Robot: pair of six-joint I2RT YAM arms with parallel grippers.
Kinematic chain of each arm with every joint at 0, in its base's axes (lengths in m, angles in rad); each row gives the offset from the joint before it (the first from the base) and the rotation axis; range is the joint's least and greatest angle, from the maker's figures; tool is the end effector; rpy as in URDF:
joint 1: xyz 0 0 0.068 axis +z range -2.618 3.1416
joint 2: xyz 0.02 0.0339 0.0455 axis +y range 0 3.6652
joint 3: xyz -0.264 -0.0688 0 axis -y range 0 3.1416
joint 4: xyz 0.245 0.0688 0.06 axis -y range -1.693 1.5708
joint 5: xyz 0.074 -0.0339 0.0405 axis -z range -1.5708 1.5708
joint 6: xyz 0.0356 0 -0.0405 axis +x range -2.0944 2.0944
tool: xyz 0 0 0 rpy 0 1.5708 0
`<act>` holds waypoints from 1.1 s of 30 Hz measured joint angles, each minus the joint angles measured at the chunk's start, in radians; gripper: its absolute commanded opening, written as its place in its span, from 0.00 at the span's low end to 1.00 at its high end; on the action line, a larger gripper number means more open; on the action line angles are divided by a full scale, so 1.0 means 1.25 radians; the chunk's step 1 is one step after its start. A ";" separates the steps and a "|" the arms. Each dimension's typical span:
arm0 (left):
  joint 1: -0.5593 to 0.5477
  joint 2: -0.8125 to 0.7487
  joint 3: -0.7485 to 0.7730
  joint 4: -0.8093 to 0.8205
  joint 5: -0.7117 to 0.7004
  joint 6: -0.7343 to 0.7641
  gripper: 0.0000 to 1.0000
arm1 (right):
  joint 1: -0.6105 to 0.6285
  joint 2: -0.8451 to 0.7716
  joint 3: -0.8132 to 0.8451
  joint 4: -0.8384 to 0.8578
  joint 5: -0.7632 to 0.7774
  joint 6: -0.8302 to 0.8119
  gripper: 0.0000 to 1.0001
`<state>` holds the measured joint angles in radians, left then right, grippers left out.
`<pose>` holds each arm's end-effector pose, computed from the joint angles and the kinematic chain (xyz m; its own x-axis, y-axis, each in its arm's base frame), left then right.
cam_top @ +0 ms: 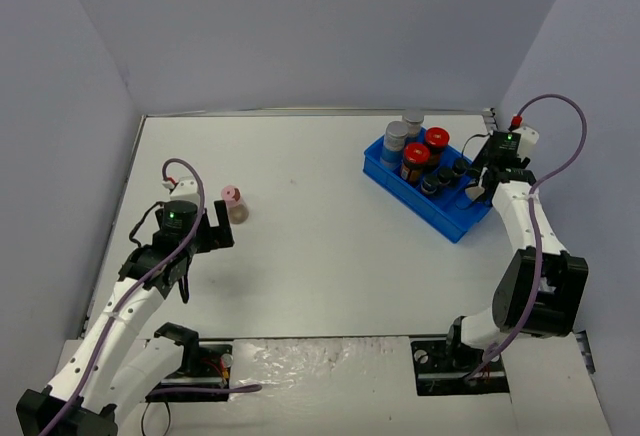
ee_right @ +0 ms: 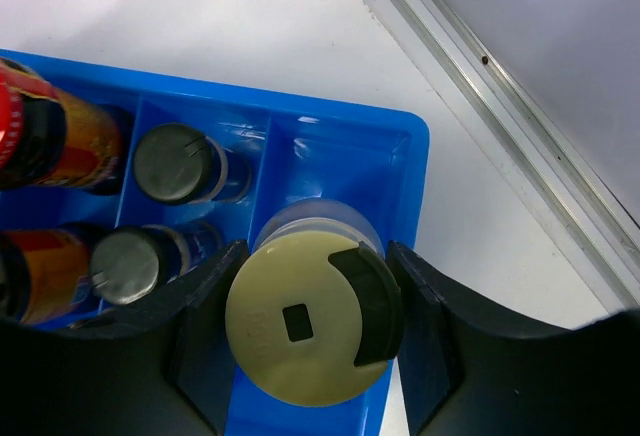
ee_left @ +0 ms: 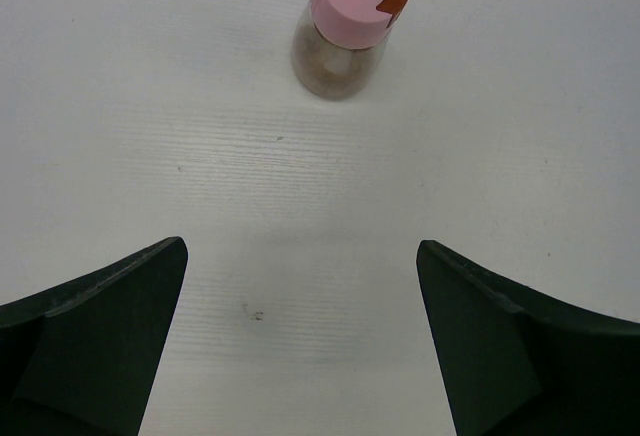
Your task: Organize the condiment bottles
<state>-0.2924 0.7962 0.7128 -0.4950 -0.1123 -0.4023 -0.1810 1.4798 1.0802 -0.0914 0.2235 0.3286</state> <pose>0.1698 -0.0469 0.2818 -0.5587 -0.2381 -0.7945 -0.0241 0.9621 -0.2715 0.3339 -0.0691 0.2851 -0.3203 0.3785 -0.8684 0.4978 0.8472 0.1857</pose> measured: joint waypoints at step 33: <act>0.015 -0.008 0.000 0.000 0.009 -0.004 0.97 | -0.033 0.183 0.015 0.177 0.010 -0.031 0.88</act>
<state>-0.2733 0.7862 0.7128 -0.4944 -0.1008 -0.4076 -0.2218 1.7081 1.0992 0.1302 0.2355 0.2904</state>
